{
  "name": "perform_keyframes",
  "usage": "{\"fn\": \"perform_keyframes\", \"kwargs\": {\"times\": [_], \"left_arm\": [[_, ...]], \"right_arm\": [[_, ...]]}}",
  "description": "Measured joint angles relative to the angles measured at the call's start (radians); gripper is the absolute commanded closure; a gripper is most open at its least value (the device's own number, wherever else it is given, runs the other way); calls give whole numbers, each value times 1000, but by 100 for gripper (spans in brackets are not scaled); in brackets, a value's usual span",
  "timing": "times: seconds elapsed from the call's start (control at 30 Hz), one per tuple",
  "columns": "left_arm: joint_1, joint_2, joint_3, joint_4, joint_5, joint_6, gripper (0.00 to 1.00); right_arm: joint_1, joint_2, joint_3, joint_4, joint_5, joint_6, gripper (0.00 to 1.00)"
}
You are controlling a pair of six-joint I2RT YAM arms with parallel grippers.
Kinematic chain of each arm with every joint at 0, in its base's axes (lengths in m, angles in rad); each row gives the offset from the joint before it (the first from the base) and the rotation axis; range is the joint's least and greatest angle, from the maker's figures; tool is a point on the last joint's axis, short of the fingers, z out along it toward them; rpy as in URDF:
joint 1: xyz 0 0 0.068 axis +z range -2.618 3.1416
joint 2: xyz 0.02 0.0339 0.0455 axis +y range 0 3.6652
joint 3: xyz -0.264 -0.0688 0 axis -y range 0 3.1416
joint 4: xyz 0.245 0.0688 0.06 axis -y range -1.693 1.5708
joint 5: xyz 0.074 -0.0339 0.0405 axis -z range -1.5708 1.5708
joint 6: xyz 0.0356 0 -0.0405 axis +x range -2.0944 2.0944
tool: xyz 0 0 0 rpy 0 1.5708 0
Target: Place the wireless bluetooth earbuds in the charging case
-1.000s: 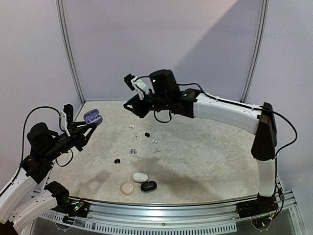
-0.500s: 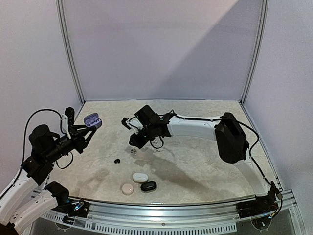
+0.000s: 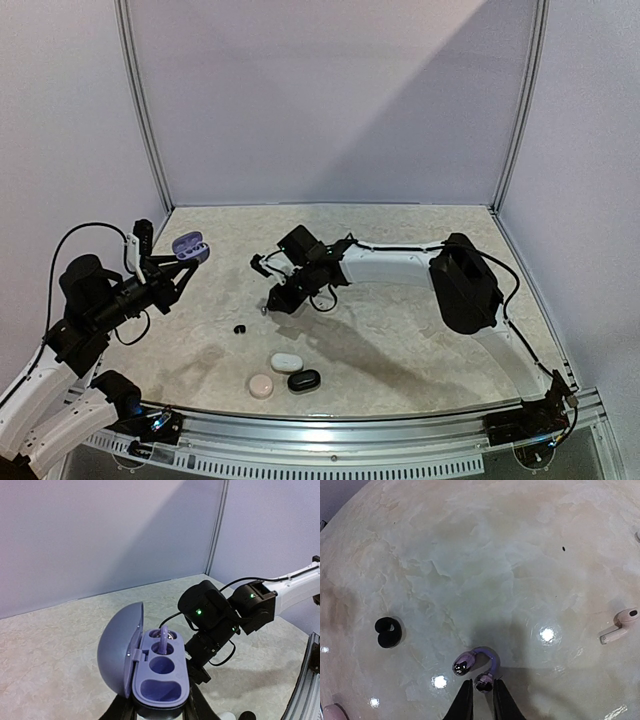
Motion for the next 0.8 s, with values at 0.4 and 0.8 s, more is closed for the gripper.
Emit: {"fn": "perform_keyframes", "kwargs": {"times": [0.4,0.8], "left_arm": [[1,0,0,1,10,0,100],[1,0,0,1,14,0,100]], "right_arm": [[-2,-27,-90,52,-77,-18,79],[-2,-28,-53,75,-77,-74,37]]}}
